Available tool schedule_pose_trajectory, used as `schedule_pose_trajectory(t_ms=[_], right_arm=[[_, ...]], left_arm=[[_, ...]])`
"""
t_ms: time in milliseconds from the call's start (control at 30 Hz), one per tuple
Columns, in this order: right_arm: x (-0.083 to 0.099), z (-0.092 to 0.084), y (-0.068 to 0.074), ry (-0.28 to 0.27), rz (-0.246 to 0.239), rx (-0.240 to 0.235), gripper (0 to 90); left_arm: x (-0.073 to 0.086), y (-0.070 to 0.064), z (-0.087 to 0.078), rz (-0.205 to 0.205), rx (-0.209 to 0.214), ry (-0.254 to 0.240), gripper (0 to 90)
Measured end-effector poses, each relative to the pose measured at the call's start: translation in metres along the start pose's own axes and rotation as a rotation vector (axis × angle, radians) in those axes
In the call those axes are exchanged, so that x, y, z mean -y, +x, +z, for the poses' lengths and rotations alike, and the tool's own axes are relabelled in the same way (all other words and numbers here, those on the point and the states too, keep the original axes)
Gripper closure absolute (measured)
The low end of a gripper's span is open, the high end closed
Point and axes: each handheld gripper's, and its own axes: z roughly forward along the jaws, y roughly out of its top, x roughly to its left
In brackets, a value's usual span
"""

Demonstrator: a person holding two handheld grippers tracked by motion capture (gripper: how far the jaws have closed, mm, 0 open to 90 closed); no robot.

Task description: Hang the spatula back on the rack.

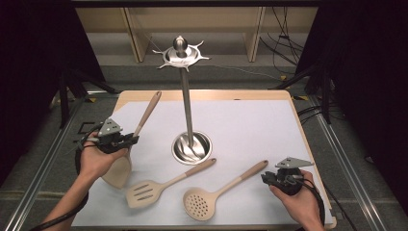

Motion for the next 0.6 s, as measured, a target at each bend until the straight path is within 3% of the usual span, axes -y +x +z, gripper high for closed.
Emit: schedule_pose_trajectory(t_ms=[167, 233, 600], right_arm=[[0.0, 0.001, 0.0, -0.012, -0.016, 0.004, 76.1], [0.0, 0.0, 0.001, -0.005, 0.004, 0.001, 76.1], [-0.001, -0.001, 0.001, -0.012, 0.006, 0.001, 76.1]], left_arm=[[-0.002, -0.001, -0.007, 0.0, -0.014, -0.067, 78.2], [-0.004, 0.0, -0.011, -0.008, -0.021, -0.11, 78.3], [-0.005, -0.011, -0.027, -0.039, 0.023, -0.195, 78.2]])
